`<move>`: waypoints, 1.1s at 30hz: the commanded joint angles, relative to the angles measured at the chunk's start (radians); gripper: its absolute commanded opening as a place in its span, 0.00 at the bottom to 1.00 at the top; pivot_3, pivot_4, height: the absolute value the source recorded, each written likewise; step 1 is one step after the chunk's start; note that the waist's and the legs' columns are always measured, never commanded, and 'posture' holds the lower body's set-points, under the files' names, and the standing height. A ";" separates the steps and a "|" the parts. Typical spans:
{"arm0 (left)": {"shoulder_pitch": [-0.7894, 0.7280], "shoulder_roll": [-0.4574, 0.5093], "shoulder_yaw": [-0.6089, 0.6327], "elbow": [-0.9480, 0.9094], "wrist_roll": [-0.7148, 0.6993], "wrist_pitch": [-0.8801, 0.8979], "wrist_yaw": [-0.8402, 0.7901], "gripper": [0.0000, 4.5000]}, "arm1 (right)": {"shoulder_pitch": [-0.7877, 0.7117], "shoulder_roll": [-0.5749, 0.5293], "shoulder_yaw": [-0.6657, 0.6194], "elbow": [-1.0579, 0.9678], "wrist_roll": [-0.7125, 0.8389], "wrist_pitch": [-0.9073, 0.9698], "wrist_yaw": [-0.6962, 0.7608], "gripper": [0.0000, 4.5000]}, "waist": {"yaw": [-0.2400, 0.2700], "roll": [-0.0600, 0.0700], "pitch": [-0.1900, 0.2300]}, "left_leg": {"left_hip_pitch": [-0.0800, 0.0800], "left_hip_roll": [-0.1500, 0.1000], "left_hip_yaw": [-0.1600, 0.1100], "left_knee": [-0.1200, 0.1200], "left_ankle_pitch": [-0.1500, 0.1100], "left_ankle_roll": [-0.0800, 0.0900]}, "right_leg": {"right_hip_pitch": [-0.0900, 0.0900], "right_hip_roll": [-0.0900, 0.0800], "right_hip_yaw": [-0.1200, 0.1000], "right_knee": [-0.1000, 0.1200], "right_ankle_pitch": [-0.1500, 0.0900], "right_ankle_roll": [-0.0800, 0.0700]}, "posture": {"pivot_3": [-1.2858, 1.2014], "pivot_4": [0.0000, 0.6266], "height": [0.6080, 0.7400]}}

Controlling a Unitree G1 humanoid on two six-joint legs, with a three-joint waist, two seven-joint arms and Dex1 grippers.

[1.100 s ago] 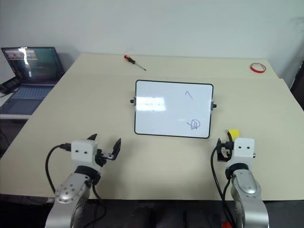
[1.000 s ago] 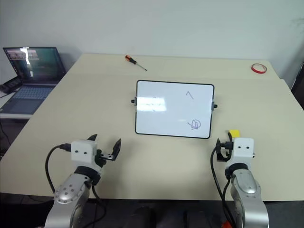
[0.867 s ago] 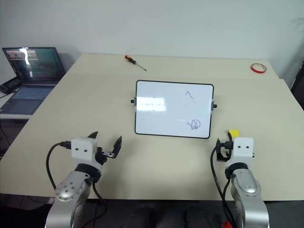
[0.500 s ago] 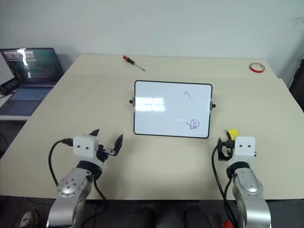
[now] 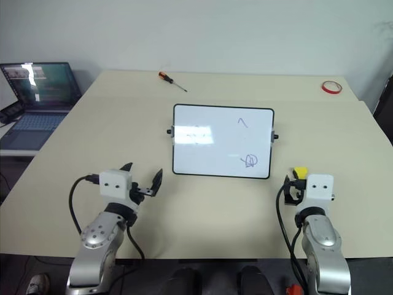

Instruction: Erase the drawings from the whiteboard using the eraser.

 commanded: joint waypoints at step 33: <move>-0.633 -0.001 -0.419 0.501 -0.165 -0.104 -0.787 1.00 | -0.226 -0.164 -0.155 0.180 0.217 0.165 0.135 0.99 | -0.002 0.001 0.000 | -0.001 0.000 0.002 0.001 0.000 0.001 | 0.000 0.006 0.001 0.000 0.000 0.000 | 0.52 0.24 1.00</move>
